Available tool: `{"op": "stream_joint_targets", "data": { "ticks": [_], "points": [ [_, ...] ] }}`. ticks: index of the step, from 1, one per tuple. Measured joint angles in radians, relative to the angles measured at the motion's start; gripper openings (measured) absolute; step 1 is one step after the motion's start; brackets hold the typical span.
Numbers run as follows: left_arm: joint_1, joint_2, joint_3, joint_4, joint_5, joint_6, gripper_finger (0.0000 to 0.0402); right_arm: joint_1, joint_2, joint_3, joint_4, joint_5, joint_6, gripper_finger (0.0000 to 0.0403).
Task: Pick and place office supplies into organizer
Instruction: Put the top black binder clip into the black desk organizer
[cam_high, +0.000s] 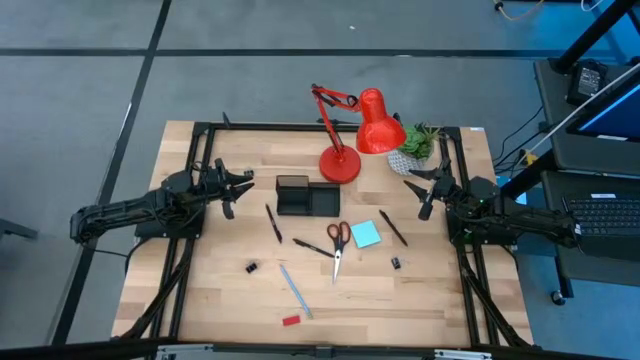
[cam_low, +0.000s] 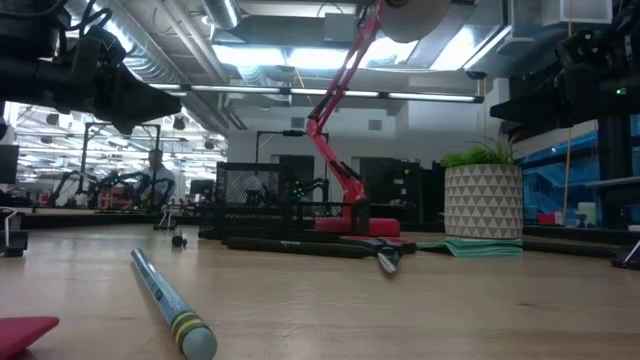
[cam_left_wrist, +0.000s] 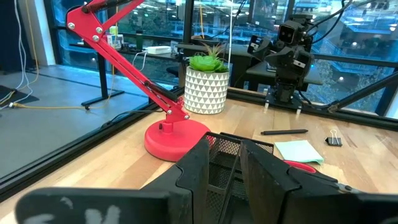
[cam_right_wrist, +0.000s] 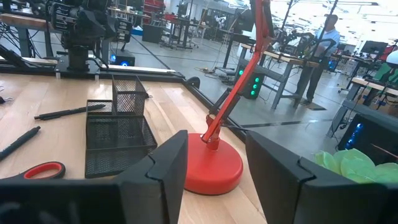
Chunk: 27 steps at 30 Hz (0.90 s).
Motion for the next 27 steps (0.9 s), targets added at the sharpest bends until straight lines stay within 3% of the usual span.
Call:
{"op": "stream_joint_targets", "data": {
  "ticks": [13,20,27],
  "points": [
    [0.000,0.000,0.000,0.000,0.000,0.000,0.0088,0.000,0.000,0.000,0.000,0.000,0.003,0.0165],
    [0.000,0.000,0.000,0.000,-0.004,0.111,0.0090,0.000,0.000,0.000,0.000,0.000,0.000,0.0165],
    [0.000,0.000,0.000,0.008,0.006,0.134,0.0127,0.000,0.000,0.000,0.000,0.000,-0.026,0.0165]
  ]
}}
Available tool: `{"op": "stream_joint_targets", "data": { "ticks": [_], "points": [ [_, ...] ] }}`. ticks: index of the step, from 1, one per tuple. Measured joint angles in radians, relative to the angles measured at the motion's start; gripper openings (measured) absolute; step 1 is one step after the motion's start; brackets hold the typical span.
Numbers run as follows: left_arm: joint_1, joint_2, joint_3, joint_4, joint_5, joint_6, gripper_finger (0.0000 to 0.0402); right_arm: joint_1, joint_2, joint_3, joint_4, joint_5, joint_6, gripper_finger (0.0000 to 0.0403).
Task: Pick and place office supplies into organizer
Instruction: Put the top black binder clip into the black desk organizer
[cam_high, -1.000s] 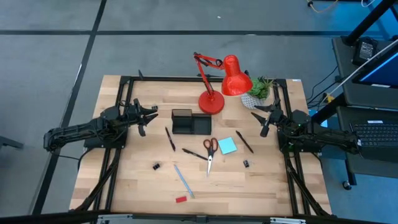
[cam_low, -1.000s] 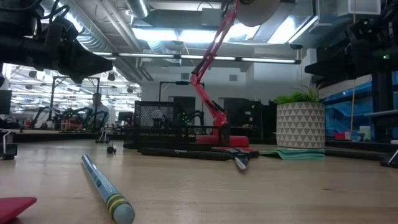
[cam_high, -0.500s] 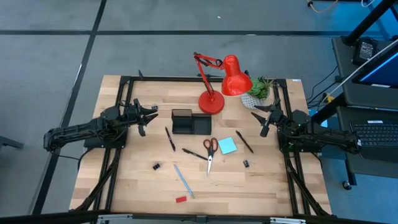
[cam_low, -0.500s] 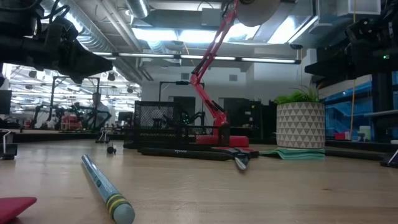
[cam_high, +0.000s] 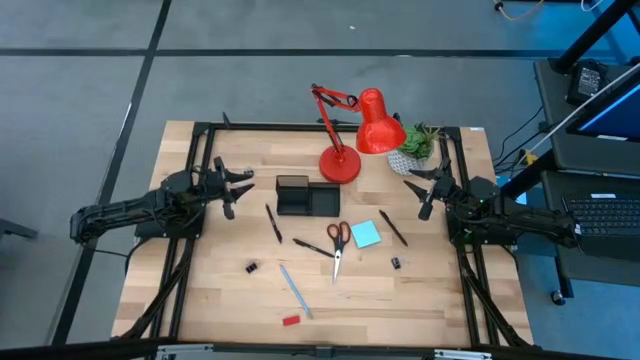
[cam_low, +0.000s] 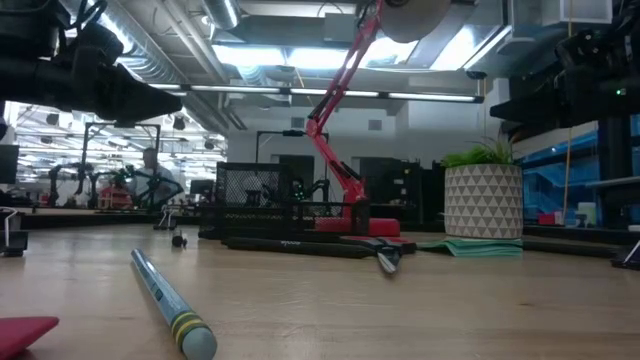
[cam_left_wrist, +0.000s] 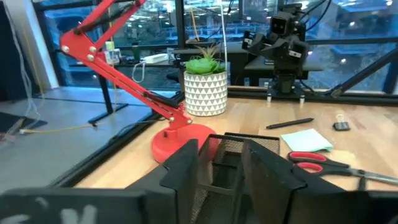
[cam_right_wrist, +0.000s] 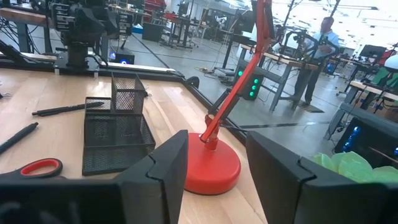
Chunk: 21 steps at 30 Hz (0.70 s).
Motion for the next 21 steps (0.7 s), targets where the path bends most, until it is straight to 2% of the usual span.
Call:
{"op": "stream_joint_targets", "data": {
  "ticks": [6,10,13,21],
  "points": [
    [0.000,0.000,0.000,-0.001,0.024,-0.021,0.0177,0.000,0.000,0.000,0.000,0.000,-0.001,0.0165],
    [0.000,0.000,0.000,-0.005,0.024,-0.032,0.0196,0.000,0.000,0.000,0.000,0.000,-0.001,0.0165],
    [0.000,0.000,0.000,-0.018,0.024,-0.105,0.0200,0.000,0.000,0.000,0.000,0.000,-0.001,0.0165],
    [0.000,0.000,0.000,-0.004,0.024,-0.152,0.0190,0.000,0.000,0.000,0.000,0.000,-0.001,0.0165]
  ]
}}
